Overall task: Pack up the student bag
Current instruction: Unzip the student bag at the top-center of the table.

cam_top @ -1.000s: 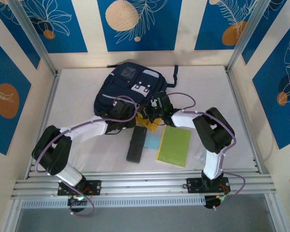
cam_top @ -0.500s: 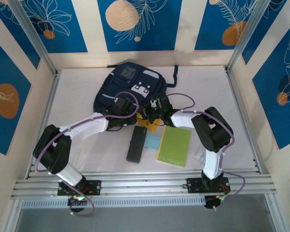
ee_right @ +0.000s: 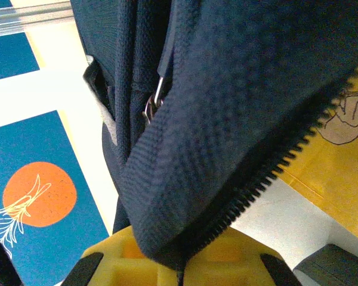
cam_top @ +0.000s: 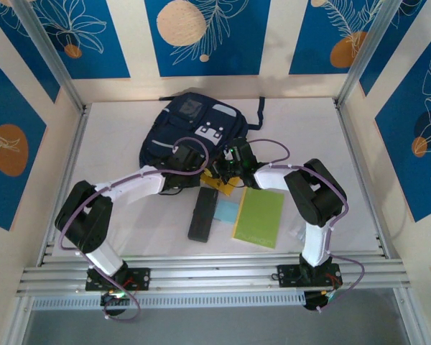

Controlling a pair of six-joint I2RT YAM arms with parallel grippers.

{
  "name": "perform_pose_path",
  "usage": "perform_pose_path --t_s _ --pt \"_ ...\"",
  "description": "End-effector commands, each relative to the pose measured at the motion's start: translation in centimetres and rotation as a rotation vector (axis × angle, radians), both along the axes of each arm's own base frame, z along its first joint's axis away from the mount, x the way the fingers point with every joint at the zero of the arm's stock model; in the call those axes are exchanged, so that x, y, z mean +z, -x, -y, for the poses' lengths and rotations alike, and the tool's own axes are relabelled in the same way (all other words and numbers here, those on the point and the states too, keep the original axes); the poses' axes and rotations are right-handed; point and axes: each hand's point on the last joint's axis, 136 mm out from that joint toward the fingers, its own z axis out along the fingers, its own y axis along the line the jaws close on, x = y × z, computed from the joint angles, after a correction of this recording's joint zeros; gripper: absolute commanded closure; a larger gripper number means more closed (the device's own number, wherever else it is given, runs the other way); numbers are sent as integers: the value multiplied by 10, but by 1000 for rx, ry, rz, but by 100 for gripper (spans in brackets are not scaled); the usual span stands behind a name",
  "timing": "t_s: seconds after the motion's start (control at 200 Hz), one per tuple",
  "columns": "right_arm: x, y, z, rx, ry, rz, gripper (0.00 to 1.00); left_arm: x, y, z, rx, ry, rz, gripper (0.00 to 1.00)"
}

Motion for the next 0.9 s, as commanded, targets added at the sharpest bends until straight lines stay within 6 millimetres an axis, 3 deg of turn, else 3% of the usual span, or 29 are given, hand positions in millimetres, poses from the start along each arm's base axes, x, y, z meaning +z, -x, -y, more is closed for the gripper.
perform_pose_path --t_s 0.0,0.31,0.515,0.575,0.655,0.895 --pt "18 7 -9 61 -53 56 100 9 -8 5 -9 3 36 100" --pt "17 0 9 35 -23 68 100 12 3 -14 -28 -11 5 100" --pt "22 -1 4 50 -23 82 100 10 3 -12 -38 4 -3 94" --pt "22 -1 3 52 -24 81 100 8 1 -10 -34 7 -6 100" --pt "20 -1 4 50 -17 78 100 6 1 -11 -28 1 -8 100" --pt "10 -9 32 9 82 99 100 3 17 -56 -49 -187 -47 100"
